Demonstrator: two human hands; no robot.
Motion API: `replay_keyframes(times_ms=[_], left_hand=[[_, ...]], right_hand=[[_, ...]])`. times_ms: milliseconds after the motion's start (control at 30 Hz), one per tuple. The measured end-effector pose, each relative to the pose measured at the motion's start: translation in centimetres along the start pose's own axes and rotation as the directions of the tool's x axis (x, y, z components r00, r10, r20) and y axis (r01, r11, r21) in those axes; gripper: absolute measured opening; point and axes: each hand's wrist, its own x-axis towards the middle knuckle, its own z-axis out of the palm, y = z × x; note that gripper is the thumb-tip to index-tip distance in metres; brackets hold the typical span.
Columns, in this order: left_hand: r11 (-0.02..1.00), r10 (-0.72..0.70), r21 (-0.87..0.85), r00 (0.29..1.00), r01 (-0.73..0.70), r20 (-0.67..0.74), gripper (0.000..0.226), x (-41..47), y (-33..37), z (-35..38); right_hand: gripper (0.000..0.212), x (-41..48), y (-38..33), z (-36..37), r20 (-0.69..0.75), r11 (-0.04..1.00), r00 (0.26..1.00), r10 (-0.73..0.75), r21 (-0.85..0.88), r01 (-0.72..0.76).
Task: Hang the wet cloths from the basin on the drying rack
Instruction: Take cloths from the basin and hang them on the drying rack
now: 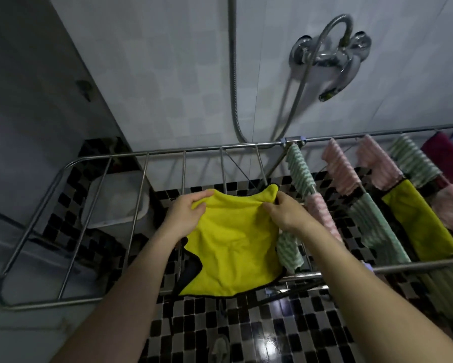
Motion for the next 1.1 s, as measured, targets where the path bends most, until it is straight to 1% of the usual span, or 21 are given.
replay_keyframes(times_ms=[67, 100, 200, 233, 267, 367, 433, 500, 533, 600, 700, 733, 800, 833, 867, 900, 967, 1000, 1033, 1100], left_hand=[[0.990, -0.001, 0.142, 1.000, 0.001, 0.000, 0.039, 1.4, -1.0, 0.0], [0.980, -0.007, 0.201, 1.000, 0.004, 0.014, 0.042, 1.9, -1.5, 0.1], [0.942, 0.009, 0.333, 0.996, -0.037, 0.086, 0.050, 3.1, -2.4, 0.2], [0.932, 0.016, 0.359, 0.993, -0.057, 0.115, 0.052, 3.6, -2.7, 0.3], [0.923, 0.014, 0.378, 0.990, -0.067, 0.140, 0.054, 3.9, -2.9, 0.4], [0.891, 0.000, 0.447, 0.984, -0.081, 0.178, 0.059, 5.0, -3.1, 1.0], [0.852, -0.022, 0.516, 0.976, -0.094, 0.216, 0.063, 5.6, -3.3, 1.4], [0.812, -0.065, 0.575, 0.966, -0.094, 0.249, 0.068, 5.9, -3.5, 2.0], [0.795, -0.080, 0.600, 0.965, -0.090, 0.251, 0.070, 5.9, -3.7, 2.2], [0.770, -0.063, 0.632, 0.973, -0.094, 0.222, 0.071, 6.2, -3.9, 2.7], [0.785, 0.010, 0.613, 0.992, -0.088, 0.129, 0.062, 6.7, -4.0, 3.1], [0.807, 0.041, 0.585, 0.995, -0.083, 0.086, 0.056, 6.7, -3.9, 3.0], [0.864, 0.066, 0.499, 0.998, -0.065, 0.015, 0.035, 6.1, -3.0, 2.8], [0.889, 0.039, 0.456, 0.999, -0.048, 0.030, 0.023, 5.5, -2.4, 2.6], [0.909, -0.019, 0.417, 0.995, -0.023, 0.098, 0.013, 4.7, -1.8, 2.5], [0.927, -0.096, 0.375, 0.973, 0.010, 0.212, 0.010, 3.7, -1.4, 2.4], [0.957, -0.247, 0.249, 0.864, 0.147, 0.439, 0.010, 1.3, -1.3, 3.0], [0.955, -0.288, 0.207, 0.822, 0.211, 0.491, 0.012, 0.3, -1.4, 3.6], [0.949, -0.312, 0.198, 0.820, 0.245, 0.479, 0.023, -0.5, -1.6, 4.1], [0.941, -0.318, 0.230, 0.880, 0.248, 0.353, 0.040, -0.9, -1.9, 5.2]], right_hand=[[0.040, 0.8, -0.3, 0.3, -0.026, 0.999, 0.999, 0.038, -0.002, -0.038], [0.044, 1.0, -0.3, 0.5, -0.039, 0.998, 0.998, 0.045, -0.036, -0.046], [0.056, 0.6, -0.5, 0.9, -0.075, 0.965, 0.997, -0.015, -0.262, -0.005], [0.054, 0.4, -0.8, 1.0, -0.073, 0.947, 0.996, -0.041, -0.320, 0.016], [0.046, 0.2, -1.0, 1.0, -0.056, 0.934, 0.996, -0.062, -0.355, 0.038], [0.020, -0.7, -1.9, 0.9, 0.063, 0.879, 0.993, -0.099, -0.463, 0.117], [0.019, -1.3, -2.5, 1.1, 0.162, 0.821, 0.981, -0.109, -0.542, 0.181], [0.021, -2.1, -3.2, 1.9, 0.265, 0.784, 0.962, -0.063, -0.583, 0.211], [0.025, -2.5, -3.4, 2.6, 0.311, 0.760, 0.950, -0.038, -0.608, 0.229], [0.027, -2.9, -3.5, 4.4, 0.392, 0.693, 0.919, -0.022, -0.657, 0.297], [0.025, -3.6, -2.9, 6.8, 0.439, 0.614, 0.895, -0.080, -0.685, 0.391], [0.026, -3.7, -2.5, 7.2, 0.435, 0.591, 0.894, -0.104, -0.696, 0.408], [0.028, -3.9, -2.1, 7.3, 0.433, 0.579, 0.890, -0.147, -0.691, 0.432], [0.028, -3.9, -2.0, 7.2, 0.440, 0.594, 0.883, -0.160, -0.672, 0.443], [0.026, -4.0, -1.9, 7.1, 0.452, 0.610, 0.875, -0.173, -0.648, 0.455], [0.023, -4.1, -1.9, 7.0, 0.463, 0.626, 0.867, -0.185, -0.625, 0.467], [0.018, -4.3, -1.5, 7.2, 0.466, 0.637, 0.858, -0.216, -0.599, 0.486], [0.017, -4.4, -1.3, 7.3, 0.456, 0.629, 0.858, -0.237, -0.601, 0.493], [0.017, -4.6, -1.0, 7.5, 0.440, 0.612, 0.859, -0.264, -0.612, 0.501], [0.019, -4.8, -0.4, 8.1, 0.399, 0.551, 0.854, -0.333, -0.653, 0.520]])
